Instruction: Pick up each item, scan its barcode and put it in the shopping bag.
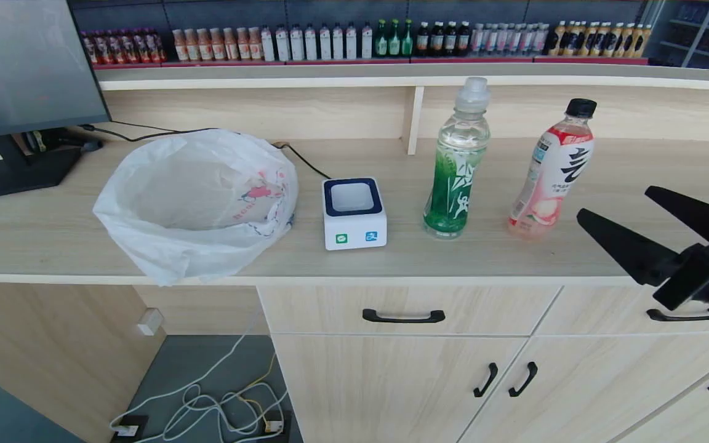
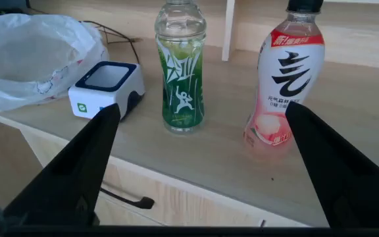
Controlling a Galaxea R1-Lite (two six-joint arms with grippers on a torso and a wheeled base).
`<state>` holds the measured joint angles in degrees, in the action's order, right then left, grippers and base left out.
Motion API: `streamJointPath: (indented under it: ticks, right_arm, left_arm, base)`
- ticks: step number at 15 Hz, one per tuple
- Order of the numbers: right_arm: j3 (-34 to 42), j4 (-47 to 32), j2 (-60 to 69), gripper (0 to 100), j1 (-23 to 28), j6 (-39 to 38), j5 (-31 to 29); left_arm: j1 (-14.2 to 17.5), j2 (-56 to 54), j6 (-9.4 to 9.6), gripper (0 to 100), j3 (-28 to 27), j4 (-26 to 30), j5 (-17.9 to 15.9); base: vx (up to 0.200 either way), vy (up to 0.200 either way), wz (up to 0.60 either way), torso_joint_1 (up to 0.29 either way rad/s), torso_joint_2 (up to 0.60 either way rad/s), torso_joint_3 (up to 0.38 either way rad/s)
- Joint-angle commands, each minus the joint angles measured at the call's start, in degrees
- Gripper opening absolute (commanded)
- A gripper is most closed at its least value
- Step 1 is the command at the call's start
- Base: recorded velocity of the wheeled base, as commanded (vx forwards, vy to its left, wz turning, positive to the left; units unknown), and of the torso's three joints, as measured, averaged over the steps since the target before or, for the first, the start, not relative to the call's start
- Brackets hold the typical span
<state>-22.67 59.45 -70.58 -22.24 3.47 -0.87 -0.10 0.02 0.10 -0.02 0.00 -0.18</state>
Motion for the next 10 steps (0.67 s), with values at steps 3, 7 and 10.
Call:
streamJointPath:
  ticks: [3,7,10]
  right_arm:
    - [-11.5,1.1,-15.5,100,-5.6,-4.4,-12.5]
    - [-15.0,1.3,-21.4,100,-6.0,-3.3,-13.2]
    - [-17.9,1.3,-24.2,100,-6.9,0.0,-13.2]
  left_arm:
    - [0.0,0.0,-0.01,100,0.0,0.0,0.0]
    - [0.0,0.0,-0.01,100,0.0,0.0,0.0]
    - [0.0,0.0,-0.01,100,0.0,0.0,0.0]
  base:
    - [0.0,0.0,0.0,0.0,0.0,0.0]
    - [0.0,0.0,0.0,0.0,0.0,0.0]
    - [0.0,0.0,0.0,0.0,0.0,0.0]
